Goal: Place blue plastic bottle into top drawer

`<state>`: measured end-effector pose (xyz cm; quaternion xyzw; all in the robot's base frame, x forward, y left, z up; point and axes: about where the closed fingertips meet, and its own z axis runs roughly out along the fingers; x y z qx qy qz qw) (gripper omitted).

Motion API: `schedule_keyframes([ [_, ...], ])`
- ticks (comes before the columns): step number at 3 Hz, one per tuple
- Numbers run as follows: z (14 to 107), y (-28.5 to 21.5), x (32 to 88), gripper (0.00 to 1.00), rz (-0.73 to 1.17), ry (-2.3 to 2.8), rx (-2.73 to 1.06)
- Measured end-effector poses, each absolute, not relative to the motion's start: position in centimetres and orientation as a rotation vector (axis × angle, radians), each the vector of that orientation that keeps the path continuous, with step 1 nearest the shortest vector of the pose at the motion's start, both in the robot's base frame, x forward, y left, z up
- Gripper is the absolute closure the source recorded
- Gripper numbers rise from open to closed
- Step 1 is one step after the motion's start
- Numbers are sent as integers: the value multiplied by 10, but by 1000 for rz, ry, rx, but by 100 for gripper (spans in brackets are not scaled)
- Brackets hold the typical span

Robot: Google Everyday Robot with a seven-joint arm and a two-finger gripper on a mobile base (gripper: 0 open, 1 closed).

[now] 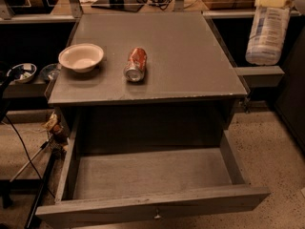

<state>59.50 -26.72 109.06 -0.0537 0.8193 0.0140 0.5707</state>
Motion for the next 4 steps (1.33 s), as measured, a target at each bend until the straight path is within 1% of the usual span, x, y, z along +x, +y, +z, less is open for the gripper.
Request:
schedule_keyframes([
  [1,1092,-272,595,100,-9,1893,-84],
  [2,1093,-274,587,100,-12,1892,-22],
  [4,1090,-274,579,100,-30,1868,-12],
])
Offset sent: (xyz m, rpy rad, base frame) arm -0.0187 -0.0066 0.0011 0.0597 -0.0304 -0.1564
